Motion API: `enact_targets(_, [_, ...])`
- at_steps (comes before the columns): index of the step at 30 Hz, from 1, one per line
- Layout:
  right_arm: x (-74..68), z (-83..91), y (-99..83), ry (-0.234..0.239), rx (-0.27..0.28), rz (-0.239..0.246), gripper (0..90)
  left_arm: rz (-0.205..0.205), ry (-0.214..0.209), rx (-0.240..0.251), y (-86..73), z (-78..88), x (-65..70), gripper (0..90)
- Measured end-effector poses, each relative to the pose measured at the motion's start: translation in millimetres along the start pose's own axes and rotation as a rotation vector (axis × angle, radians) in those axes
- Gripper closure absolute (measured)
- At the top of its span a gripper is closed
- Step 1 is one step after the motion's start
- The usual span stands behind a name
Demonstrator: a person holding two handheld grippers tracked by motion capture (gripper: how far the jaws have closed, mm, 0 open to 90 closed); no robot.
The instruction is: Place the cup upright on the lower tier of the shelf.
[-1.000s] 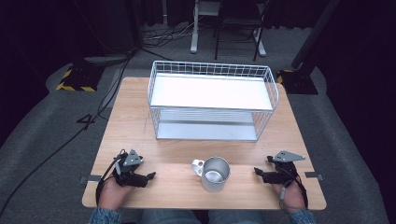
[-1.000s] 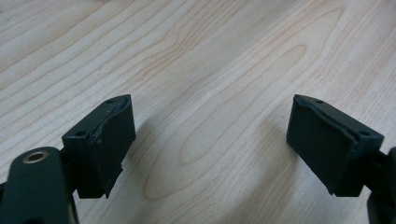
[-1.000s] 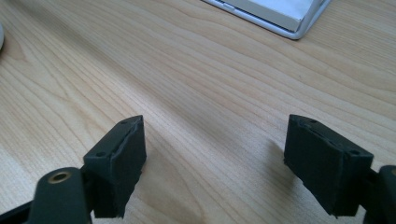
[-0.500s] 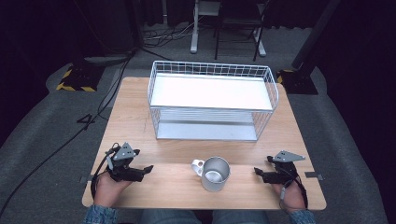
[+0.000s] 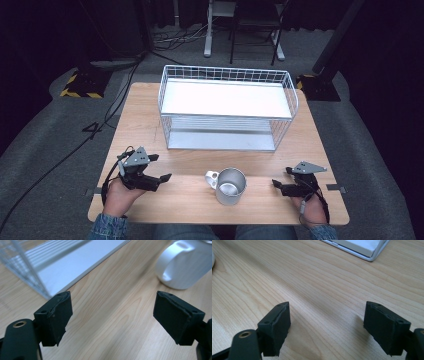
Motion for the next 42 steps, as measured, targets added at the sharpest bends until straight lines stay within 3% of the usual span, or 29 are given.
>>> enact_targets(11, [0.1, 0.0, 0.0, 0.000, 0.000, 0.000, 21.8, -0.033, -0.104, 0.035, 19.7, -22.0, 13.8, 16.2])
enact_targets(16, [0.0, 0.0, 0.0, 0.000, 0.000, 0.000, 21.8, -0.074, -0.153, 0.034, 27.3, -34.8, 25.3, 16.3])
enact_targets(33, [-0.1, 0.0, 0.0, -0.001, 0.001, 0.001, 21.7, -0.128, -0.268, 0.039, 33.8, -66.8, 46.4, 16.4])
enact_targets(38, [0.0, 0.0, 0.0, 0.000, 0.000, 0.000, 21.7, -0.127, -0.303, 0.035, 32.1, -76.8, 49.3, 17.3])
enact_targets(40, [0.1, -0.1, 0.0, -0.002, 0.000, -0.002, 21.7, -0.097, -0.356, 0.049, 27.8, -86.5, 49.3, 18.4])
enact_targets(42, [0.2, 0.0, 0.0, -0.003, 0.000, -0.002, 21.8, -0.098, -0.362, 0.043, 26.3, -89.6, 49.4, 18.8])
Point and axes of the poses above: each handheld gripper's, and its own axes: z roughly backward along the jaws, y roughly out of its top, x roughly to its right, the point moved 1 cm from there along -z, roughly forward along the jaws, and after that the axes turned 11 degrees about x, right-handed, at the moved point
